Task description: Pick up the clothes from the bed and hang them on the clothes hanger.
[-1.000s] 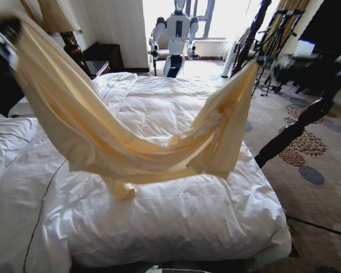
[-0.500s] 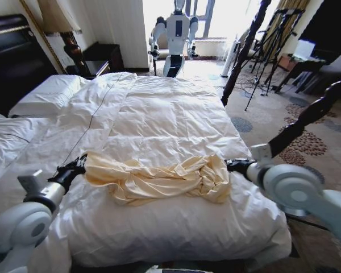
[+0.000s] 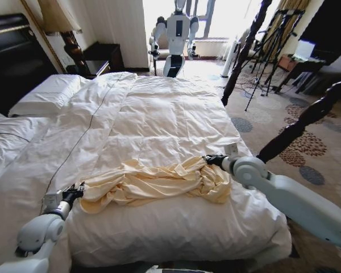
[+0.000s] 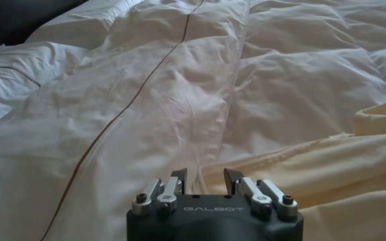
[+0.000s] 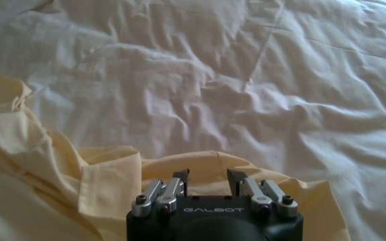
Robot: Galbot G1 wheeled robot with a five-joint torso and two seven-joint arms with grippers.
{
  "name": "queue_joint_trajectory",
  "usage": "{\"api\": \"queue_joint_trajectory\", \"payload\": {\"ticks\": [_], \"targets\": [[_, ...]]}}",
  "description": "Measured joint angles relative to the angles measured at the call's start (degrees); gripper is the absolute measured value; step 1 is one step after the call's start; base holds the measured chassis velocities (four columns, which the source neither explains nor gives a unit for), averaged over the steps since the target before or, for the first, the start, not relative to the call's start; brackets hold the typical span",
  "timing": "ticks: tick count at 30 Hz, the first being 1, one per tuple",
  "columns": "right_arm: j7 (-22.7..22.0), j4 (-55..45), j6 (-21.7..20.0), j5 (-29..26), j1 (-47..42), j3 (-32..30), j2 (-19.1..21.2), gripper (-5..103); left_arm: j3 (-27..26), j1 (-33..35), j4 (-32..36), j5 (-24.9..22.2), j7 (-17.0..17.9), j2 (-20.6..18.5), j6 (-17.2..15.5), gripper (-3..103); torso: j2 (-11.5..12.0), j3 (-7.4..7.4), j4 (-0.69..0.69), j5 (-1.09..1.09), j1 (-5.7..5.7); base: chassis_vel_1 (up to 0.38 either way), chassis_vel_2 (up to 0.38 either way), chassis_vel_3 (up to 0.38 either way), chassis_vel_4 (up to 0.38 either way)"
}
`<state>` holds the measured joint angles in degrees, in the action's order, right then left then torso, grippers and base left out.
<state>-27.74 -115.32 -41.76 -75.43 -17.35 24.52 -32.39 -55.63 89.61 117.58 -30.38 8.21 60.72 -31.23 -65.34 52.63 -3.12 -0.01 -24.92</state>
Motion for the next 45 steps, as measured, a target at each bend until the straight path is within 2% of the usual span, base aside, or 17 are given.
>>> {"api": "queue_joint_trajectory", "payload": {"ticks": [2, 3, 4, 5, 7, 8, 10, 13, 16, 18, 22, 29, 32, 38, 41, 43, 45], "targets": [[5.7, 0.2, -0.2, 4.1, 4.3, 6.2, 2.1, 45, -0.2, -0.6, -0.1, 0.0, 0.2, 0.0, 0.0, 47, 0.0, 0.00, -0.01, -0.01, 0.01, 0.000, 0.000, 0.000, 0.000], [9.7, 0.6, -0.2, 6.8, 7.2, 9.9, 3.1, 51, -0.3, -1.0, -0.1, 0.1, 0.2, 0.0, 0.0, 47, 0.0, 0.00, -0.02, -0.01, 0.02, 0.000, 0.000, 0.000, 0.000], [9.7, 0.6, -0.2, 6.8, 7.2, 9.9, 3.1, 51, -0.3, -1.0, -0.1, 0.1, 0.2, 0.0, 0.0, 47, 0.0, 0.00, -0.02, -0.01, 0.02, 0.000, 0.000, 0.000, 0.000], [14.5, 1.4, -0.2, 9.5, 12.4, 15.9, 4.1, 56, -0.4, -1.4, -0.2, 0.3, 0.3, 0.1, 0.0, 58, 0.0, 0.00, -0.02, 0.00, 0.02, 0.000, 0.000, 0.000, 0.000], [16.2, 2.2, -0.2, 10.0, 16.6, 20.1, 4.0, 67, -0.4, -1.8, -0.2, 0.3, 0.3, 0.4, 0.0, 64, 0.0, 0.00, -0.02, -0.04, 0.01, 0.000, 0.000, 0.000, 0.000], [16.1, 2.6, -0.2, 9.5, 17.7, 21.4, 3.0, 72, -0.4, -2.1, -0.1, 0.3, 0.4, 0.5, 0.0, 69, 0.0, 0.00, 0.00, -0.03, 0.00, 0.000, 0.000, 0.000, 0.000], [15.8, 2.7, -0.2, 9.1, 17.9, 21.7, 2.6, 72, -0.4, -2.1, -0.1, 0.3, 0.4, 0.6, 0.0, 74, 0.0, 0.00, 0.01, -0.02, 0.01, 0.000, 0.000, 0.000, 0.000], [12.7, 1.7, -0.2, 6.3, 18.2, 23.3, 1.4, 88, -0.5, -2.2, 0.2, 0.1, 0.6, 0.2, 0.0, 90, 0.0, 0.00, 0.02, -0.01, 0.01, 0.000, 0.000, 0.000, 0.000], [11.8, 1.1, -0.2, 5.2, 18.2, 23.3, 1.5, 93, -0.7, -2.2, 0.3, -0.1, 0.6, -0.2, 0.0, 95, 0.0, 0.00, 0.01, -0.01, 0.01, 0.000, 0.000, 0.000, 0.000], [8.9, -0.8, -0.2, 0.2, 18.5, 22.9, 2.9, 99, -1.1, -2.3, 0.2, -0.5, 0.7, -0.9, 0.0, 100, 0.0, 0.00, 0.01, -0.01, 0.01, 0.000, 0.000, 0.000, 0.000], [7.4, -1.9, -0.2, -2.0, 18.2, 22.9, 4.6, 100, -1.0, -2.8, -0.1, -0.9, 1.1, -1.1, 0.0, 100, 0.0, -0.01, 0.00, -0.02, 0.01, 0.000, 0.000, 0.000, 0.000], [5.4, -1.6, -0.2, -2.2, 15.1, 22.7, 6.0, 88, -0.4, -3.5, -0.5, -1.2, 1.2, -1.1, 0.4, 100, 0.0, -0.01, -0.01, 0.00, 0.01, 0.000, 0.000, 0.000, 0.000], [5.3, 0.9, -0.1, -0.2, 12.4, 21.0, 3.0, 71, 0.0, -3.8, -0.8, -1.2, 1.2, -1.1, 1.2, 100, 0.0, -0.01, 0.01, 0.00, 0.01, 0.000, 0.000, 0.000, 0.000], [6.0, 2.8, -0.1, 2.6, 11.5, 20.4, -0.2, 57, -0.1, -3.7, -0.7, -1.4, 1.2, -1.9, 1.0, 100, 0.0, 0.00, 0.01, -0.02, 0.01, 0.000, 0.000, 0.000, 0.000], [6.9, 3.6, -0.1, 4.4, 11.2, 20.6, -1.5, 47, -0.1, -3.6, -0.7, -1.5, 0.3, -2.2, 1.5, 100, 0.0, -0.01, 0.01, -0.01, 0.01, 0.000, 0.000, 0.000, 0.000], [6.9, 3.9, -0.1, 4.6, 11.1, 20.6, -2.0, 37, 0.5, -3.6, -1.0, -1.5, -3.2, -2.8, 4.0, 100, 0.0, 0.00, 0.01, -0.01, 0.01, 0.000, 0.000, 0.000, 0.000], [7.0, 3.9, -0.1, 4.7, 11.1, 20.6, -2.0, 31, 0.9, -3.8, -1.1, -1.4, -4.0, -3.0, 4.6, 100, 0.0, 0.00, 0.01, -0.01, 0.01, 0.000, 0.000, 0.000, 0.000]]}}
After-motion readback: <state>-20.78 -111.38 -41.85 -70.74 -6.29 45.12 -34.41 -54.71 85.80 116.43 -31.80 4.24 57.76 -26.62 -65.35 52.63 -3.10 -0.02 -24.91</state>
